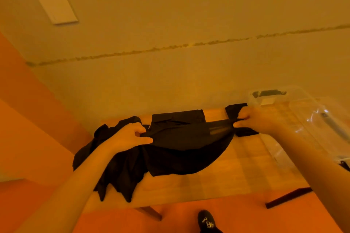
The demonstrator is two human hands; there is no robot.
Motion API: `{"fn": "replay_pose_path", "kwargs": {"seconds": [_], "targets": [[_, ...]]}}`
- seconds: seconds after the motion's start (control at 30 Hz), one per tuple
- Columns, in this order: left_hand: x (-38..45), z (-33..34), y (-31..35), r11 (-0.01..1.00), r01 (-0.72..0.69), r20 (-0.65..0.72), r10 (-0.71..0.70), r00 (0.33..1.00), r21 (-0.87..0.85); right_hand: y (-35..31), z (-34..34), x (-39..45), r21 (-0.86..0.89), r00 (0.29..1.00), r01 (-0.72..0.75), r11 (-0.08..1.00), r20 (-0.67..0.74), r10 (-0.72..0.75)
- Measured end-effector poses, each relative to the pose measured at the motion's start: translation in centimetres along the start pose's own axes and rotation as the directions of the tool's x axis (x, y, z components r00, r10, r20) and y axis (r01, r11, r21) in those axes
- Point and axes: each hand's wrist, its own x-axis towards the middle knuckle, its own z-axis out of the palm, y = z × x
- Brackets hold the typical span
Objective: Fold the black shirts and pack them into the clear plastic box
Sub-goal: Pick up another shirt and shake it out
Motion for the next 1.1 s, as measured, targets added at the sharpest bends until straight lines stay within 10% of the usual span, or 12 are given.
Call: {"fn": "replay_pose_path", "kwargs": {"seconds": [0.27,0.6,0.77,0.93,1.1], "targets": [[0.8,-1.5,0.2,0.999,-0.039,-0.157,0.040,0.987,0.008,-0.2,-4.2,1.2,0.220,0.995,0.077,0.972,-0.085,-0.059],[1.6,-8.5,2.3,0.936,0.137,-0.267,-0.049,0.962,0.323,-2.6,-9.7,3.2,-0.022,0.977,0.191,0.981,-0.092,-0.192],[0.3,-12.3,4.3,0.982,-0.087,-0.246,0.044,0.968,-0.169,-4.8,-12.4,3.2,0.091,0.950,0.300,0.950,-0.112,-0.290],[-1.2,-13.4,5.3,0.613,-0.297,-0.283,0.122,0.951,-0.732,-5.2,-14.0,2.9,0.545,0.962,0.261,0.797,-0.078,-0.261],[-1.7,-14.0,4.9,0.606,-0.313,-0.273,0.161,0.949,-0.731,-4.5,-14.0,3.1,0.681,0.962,0.263,0.683,-0.133,-0.238]]}}
